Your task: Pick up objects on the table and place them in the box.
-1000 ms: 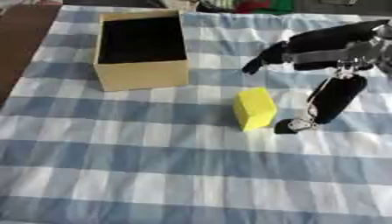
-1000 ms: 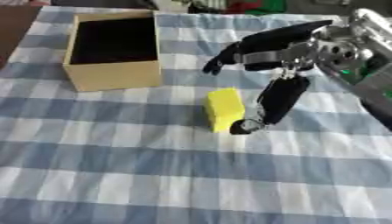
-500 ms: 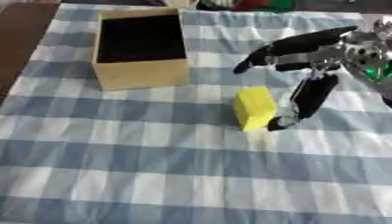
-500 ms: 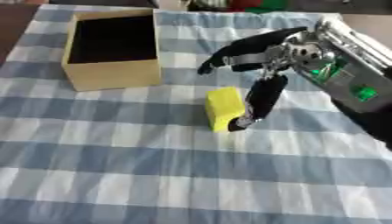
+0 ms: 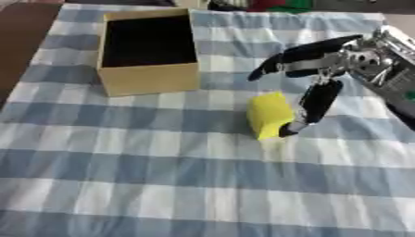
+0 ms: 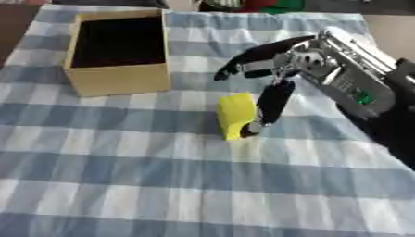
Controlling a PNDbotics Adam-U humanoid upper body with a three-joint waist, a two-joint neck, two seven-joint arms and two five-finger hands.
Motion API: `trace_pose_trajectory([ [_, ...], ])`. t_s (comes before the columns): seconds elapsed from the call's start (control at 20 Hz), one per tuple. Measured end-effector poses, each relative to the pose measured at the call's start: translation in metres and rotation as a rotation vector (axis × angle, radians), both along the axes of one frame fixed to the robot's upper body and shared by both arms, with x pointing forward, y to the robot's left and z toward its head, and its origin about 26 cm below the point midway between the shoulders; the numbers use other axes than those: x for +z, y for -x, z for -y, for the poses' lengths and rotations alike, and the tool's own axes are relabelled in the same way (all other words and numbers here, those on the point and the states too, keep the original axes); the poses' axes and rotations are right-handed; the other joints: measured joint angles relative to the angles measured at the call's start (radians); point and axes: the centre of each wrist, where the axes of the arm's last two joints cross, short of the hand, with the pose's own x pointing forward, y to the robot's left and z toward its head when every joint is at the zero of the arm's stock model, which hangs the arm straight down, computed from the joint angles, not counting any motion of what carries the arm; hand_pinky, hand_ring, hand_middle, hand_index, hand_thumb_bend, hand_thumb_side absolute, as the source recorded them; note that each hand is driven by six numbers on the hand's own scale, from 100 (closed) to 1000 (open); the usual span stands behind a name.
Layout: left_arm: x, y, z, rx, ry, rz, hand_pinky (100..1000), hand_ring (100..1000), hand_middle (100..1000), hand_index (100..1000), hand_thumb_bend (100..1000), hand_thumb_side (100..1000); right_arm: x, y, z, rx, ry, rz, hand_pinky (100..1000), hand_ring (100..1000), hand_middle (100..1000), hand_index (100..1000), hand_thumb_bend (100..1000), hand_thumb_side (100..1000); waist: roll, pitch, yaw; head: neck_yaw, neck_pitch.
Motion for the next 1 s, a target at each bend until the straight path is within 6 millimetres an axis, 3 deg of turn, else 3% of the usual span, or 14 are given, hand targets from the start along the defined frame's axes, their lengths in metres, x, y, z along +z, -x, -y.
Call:
trace_pose_trajectory([
  [0.55, 0.0, 0.0, 0.0, -0.001, 0.001, 0.002, 954, 696, 516, 719, 100, 243, -0.014, -0.014, 0.003, -0.053, 0.014, -0.022, 1000, 1000, 925, 1000, 556, 291, -0.002, 0.005, 0.005, 0.0, -0.008],
  [0.75, 0.0, 0.0, 0.0, -0.002, 0.002, 0.002, 953, 696, 516, 719, 100, 244, -0.02, -0.02, 0.004, -0.074, 0.028, -0.022, 1000, 1000, 887, 1000, 576, 279, -0.002, 0.007, 0.01, 0.0, -0.008],
  [1.0, 0.0, 0.0, 0.0, -0.002, 0.002, 0.002, 954, 696, 516, 719, 100, 246, -0.024, -0.023, 0.003, -0.08, 0.039, -0.01, 997, 1000, 779, 919, 583, 260, -0.002, 0.007, 0.013, 0.0, -0.009],
])
